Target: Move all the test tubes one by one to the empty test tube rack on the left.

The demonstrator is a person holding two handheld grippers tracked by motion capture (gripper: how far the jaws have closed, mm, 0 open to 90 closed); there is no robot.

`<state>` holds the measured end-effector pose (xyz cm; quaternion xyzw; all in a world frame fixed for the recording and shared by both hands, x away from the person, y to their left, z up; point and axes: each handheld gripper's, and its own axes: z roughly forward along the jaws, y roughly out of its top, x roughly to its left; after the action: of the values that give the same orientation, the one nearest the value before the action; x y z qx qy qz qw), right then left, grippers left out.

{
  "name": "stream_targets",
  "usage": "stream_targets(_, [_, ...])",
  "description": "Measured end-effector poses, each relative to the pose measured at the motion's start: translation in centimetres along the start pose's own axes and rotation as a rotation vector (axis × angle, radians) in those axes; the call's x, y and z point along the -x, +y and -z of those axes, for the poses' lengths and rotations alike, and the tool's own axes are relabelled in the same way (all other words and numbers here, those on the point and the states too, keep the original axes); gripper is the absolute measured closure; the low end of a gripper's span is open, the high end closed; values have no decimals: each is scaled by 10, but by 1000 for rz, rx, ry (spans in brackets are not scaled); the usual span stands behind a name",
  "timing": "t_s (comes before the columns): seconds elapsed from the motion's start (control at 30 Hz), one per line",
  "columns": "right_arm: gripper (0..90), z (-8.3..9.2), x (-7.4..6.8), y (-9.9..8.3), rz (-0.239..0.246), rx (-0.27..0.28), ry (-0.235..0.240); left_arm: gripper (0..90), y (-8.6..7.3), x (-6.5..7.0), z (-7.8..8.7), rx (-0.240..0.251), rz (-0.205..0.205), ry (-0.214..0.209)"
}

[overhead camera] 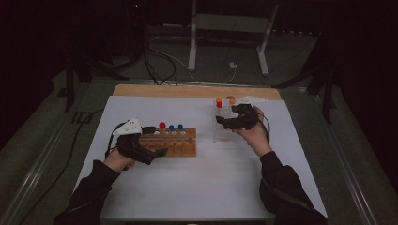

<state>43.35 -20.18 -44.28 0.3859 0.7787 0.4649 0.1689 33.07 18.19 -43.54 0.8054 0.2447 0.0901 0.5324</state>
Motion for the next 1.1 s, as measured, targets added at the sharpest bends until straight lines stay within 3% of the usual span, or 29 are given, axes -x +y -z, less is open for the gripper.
stream_targets(0.1, [233, -7, 3, 0, -2, -19, -20, 5, 1, 1, 0, -1, -1, -3])
stream_targets(0.17, [354, -12, 6, 0, -9, -42, -29, 5, 1, 1, 0, -1, -7, -10])
stream_targets(0.27, [450, -18, 10, -1, -21, -56, -24, 5, 1, 2, 0, -5, -12, -11])
stream_targets(0.5, [591, -30, 13, 1, -14, -83, -22, 5, 1, 2, 0, -7, -16, -10])
stream_targets(0.63, [631, -35, 13, 3, -21, -98, -2, 5, 1, 2, 0, -5, -11, -13])
stream_targets(0.77, [674, -39, 11, 4, 21, -107, -31, 5, 1, 1, 0, -6, -11, -9])
stream_targets(0.87, [735, -40, 11, 5, 20, -107, -47, 5, 1, 1, 0, -6, -12, -9])
stream_targets(1.1, [752, -34, 10, 7, 29, -90, -73, 5, 1, 2, 0, -14, -14, -11])
